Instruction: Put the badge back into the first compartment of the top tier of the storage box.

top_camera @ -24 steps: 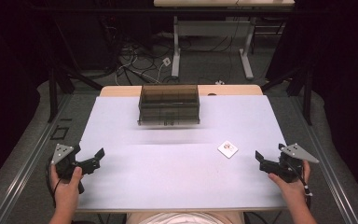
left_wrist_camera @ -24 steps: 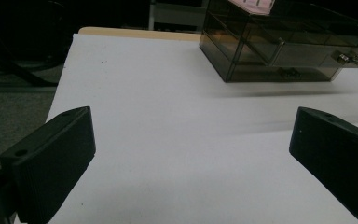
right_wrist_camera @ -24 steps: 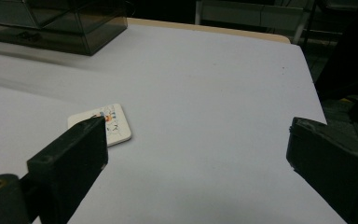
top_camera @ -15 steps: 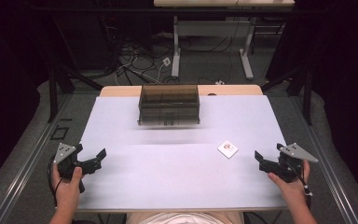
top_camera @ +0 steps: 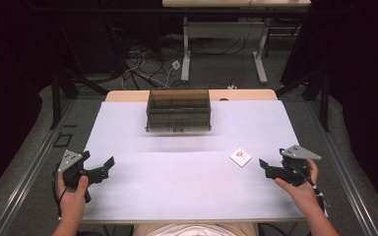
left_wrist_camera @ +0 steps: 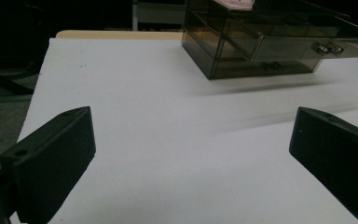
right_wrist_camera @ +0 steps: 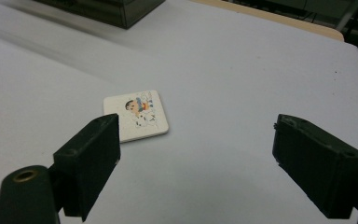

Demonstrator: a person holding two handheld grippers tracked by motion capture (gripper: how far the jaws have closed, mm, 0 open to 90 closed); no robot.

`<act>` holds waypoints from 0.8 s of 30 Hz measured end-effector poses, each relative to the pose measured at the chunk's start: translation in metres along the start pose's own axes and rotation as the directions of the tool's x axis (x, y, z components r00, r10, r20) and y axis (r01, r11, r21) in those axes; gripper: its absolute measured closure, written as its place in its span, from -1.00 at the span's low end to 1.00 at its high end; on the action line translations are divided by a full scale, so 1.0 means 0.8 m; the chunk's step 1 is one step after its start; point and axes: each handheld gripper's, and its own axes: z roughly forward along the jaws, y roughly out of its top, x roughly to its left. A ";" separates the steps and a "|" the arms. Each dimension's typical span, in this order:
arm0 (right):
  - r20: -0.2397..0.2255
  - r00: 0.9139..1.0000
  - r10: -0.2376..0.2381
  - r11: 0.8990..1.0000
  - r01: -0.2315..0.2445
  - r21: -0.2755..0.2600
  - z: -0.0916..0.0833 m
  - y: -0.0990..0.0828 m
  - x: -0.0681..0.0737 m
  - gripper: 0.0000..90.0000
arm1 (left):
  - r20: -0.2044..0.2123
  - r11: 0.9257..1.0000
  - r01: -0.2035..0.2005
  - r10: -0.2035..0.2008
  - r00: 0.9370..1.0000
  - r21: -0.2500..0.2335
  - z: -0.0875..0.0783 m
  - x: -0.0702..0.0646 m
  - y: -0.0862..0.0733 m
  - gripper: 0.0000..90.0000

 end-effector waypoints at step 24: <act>-0.085 0.992 -0.098 0.971 0.113 0.211 0.053 0.051 0.017 -0.67 | 0.000 1.000 0.007 -0.007 1.000 0.016 0.001 0.001 -0.002 -0.99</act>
